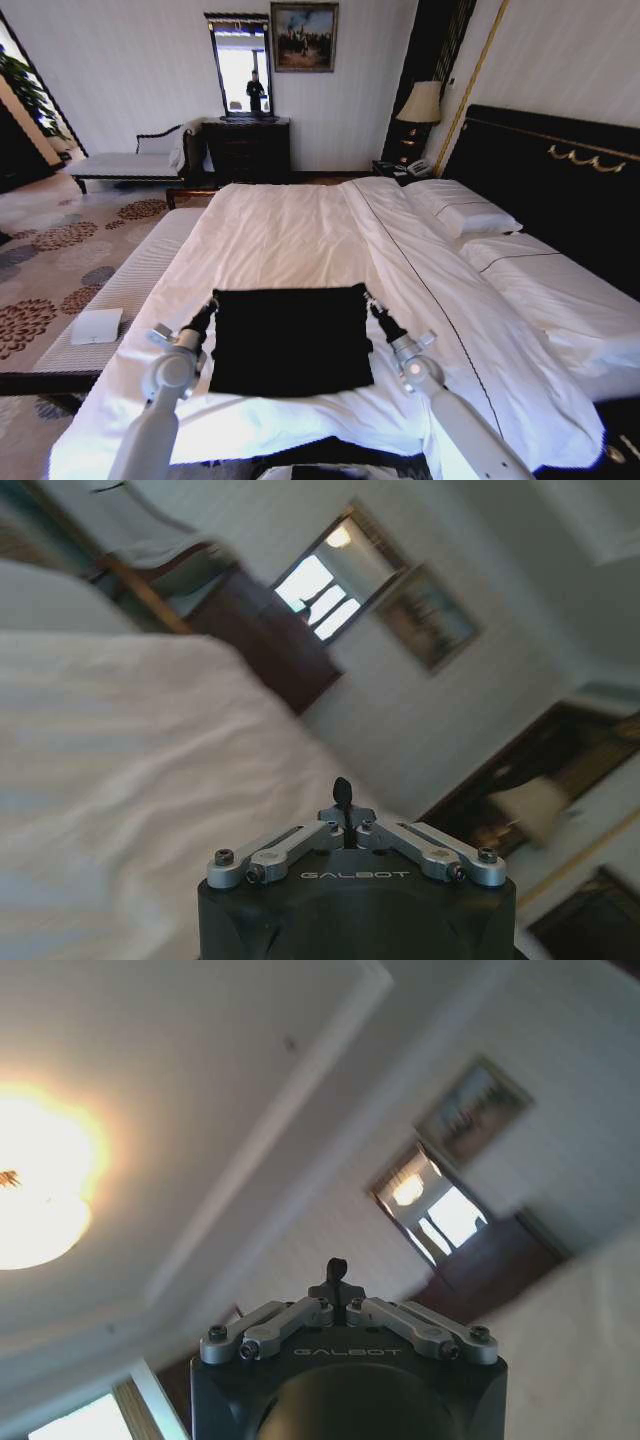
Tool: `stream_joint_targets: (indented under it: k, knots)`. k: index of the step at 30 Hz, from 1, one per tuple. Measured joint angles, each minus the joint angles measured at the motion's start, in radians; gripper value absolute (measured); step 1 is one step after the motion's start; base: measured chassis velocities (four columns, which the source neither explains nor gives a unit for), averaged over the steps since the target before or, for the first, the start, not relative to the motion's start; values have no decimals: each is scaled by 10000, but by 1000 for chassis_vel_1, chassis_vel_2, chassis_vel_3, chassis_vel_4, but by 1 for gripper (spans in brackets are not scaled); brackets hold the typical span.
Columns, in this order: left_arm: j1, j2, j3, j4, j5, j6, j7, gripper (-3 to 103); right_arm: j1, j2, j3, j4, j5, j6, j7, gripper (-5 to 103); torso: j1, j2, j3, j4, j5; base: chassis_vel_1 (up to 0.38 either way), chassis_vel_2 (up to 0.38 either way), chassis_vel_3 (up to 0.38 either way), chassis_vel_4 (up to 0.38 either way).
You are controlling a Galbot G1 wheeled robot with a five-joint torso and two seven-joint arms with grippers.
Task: Fold the clothes on the bed.
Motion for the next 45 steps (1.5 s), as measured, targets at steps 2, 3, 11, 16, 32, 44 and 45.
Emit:
stream_joint_targets:
  k: [2,3,11,16,32,44,45]
  knots:
    - [42,23,-76,-343,-177,-6,-11,0,-178,-27,221,466,13,36,113,1,0,1,0,-2,-1,0,0,0,0]
    - [111,51,-145,-685,-319,-6,-49,0,-387,-42,436,916,16,64,245,1,0,0,0,0,1,0,0,0,0]
    - [1418,186,-735,-2553,-213,-61,-92,0,-2365,215,1887,3310,-756,318,603,1,-1,1,-1,-1,-1,0,0,0,0]
    - [2407,19,-989,-3391,453,-196,-32,0,-3391,895,2379,4201,-1753,610,738,1,-1,0,-1,-1,2,0,0,0,0]
    - [2040,195,-671,-3597,539,1603,-2419,0,-2971,412,1803,5682,-2692,-2478,7548,1,-4,1,0,3,9,0,0,0,0]
    - [-2452,-336,2143,4301,2005,1235,-1854,0,2463,1147,-2020,-2370,-1416,-2713,7238,1,5,-4,7,0,-1,0,0,0,0]
    - [-2852,-419,2206,4977,2084,1034,-1670,0,2788,1333,-2162,-2915,-1513,-2568,7036,1,5,-5,7,0,1,0,0,0,0]
